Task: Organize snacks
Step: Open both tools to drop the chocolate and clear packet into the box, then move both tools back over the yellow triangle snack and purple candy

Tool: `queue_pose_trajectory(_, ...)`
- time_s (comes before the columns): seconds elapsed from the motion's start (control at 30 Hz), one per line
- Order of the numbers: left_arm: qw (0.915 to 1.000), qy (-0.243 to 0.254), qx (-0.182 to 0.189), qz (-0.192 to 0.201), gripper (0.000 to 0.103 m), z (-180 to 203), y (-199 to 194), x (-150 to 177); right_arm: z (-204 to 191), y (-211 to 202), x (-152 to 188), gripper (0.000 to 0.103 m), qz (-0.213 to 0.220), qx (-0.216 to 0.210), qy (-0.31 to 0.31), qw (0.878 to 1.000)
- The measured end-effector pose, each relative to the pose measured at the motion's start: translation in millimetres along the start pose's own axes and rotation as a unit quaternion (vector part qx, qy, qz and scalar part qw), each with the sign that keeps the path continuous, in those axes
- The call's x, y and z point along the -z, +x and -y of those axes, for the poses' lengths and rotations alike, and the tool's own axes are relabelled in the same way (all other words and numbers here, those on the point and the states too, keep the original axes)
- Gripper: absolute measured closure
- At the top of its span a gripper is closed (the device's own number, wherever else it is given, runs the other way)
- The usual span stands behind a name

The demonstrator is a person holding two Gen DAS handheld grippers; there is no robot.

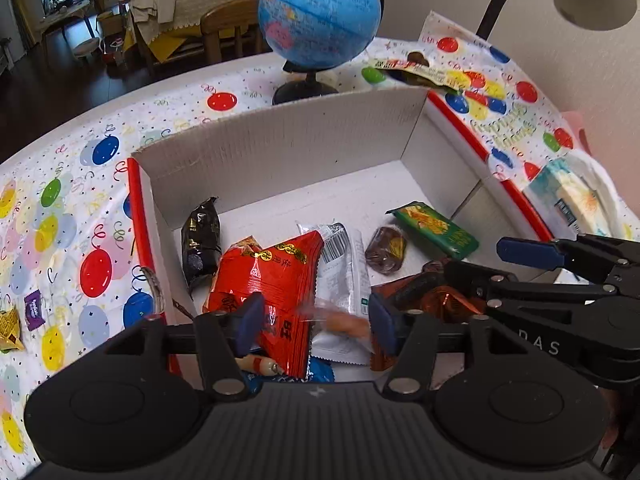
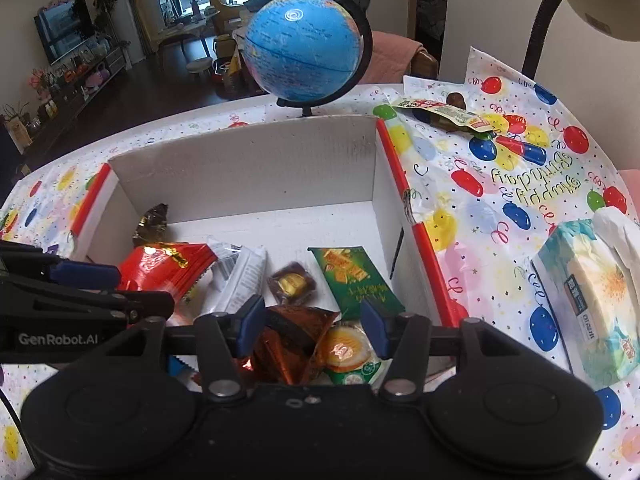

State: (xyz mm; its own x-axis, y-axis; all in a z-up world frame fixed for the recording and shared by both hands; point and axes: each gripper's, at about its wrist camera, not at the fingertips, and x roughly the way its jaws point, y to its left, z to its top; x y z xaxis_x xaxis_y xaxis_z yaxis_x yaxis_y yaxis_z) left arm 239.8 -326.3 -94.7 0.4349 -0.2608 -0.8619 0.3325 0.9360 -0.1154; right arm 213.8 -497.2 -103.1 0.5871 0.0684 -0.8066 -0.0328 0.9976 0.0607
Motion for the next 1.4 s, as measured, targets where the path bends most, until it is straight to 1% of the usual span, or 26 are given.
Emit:
queue_pose_trajectory(0.1,1.0,-0.002,0.002,0.007,0.044,-2,-10,2,-3,-9,2,0.044,0.007,-0.002,-0.001,1.0)
queue_pose_trajectory(0.2,0.9998,-0.004,0.003,0.021,0.04,-6,-22,5,-8,-20,2,0.039,0.016,-0.004,-0.001,1.0)
queue_pose_trajectory(0.33,0.9993,-0.003,0.009,0.037,0.039,-11,-41,10,-18,-36,4,0.038,0.029,-0.009,-0.005,1.0)
queue_pose_trajectory(0.47,0.9986,-0.001,0.01,0.053,0.036,-20,-61,17,-31,-52,4,0.036,0.043,-0.008,-0.005,0.999)
queue_pose_trajectory(0.57,0.998,-0.003,0.015,0.061,0.036,-31,-76,24,-43,-63,6,0.032,0.054,-0.008,-0.005,0.999)
queue_pose_trajectory(0.63,0.9974,-0.003,0.014,0.07,0.035,-39,-86,29,-52,-70,8,0.028,0.06,-0.012,-0.006,0.998)
queue_pose_trajectory(0.73,0.9966,-0.011,0.012,0.081,0.029,-55,-102,37,-67,-80,10,0.023,0.07,-0.016,-0.01,0.997)
queue_pose_trajectory(0.87,0.9954,-0.024,0.011,0.092,0.025,-78,-122,48,-89,-90,12,0.018,0.082,-0.028,-0.011,0.996)
queue_pose_trajectory(0.93,0.9947,-0.03,0.009,0.098,0.024,-90,-131,53,-102,-94,13,0.012,0.087,-0.036,-0.01,0.995)
queue_pose_trajectory(1.1,0.9932,-0.037,-0.002,0.111,0.023,-116,-151,68,-135,-103,15,0.003,0.1,-0.049,-0.013,0.994)
queue_pose_trajectory(1.27,0.9918,-0.048,-0.005,0.118,0.023,-145,-169,83,-168,-108,18,0.0,0.109,-0.069,-0.015,0.992)
queue_pose_trajectory(1.4,0.9917,-0.058,-0.006,0.115,0.023,-170,-180,97,-195,-107,22,0.0,0.1,-0.083,-0.015,0.991)
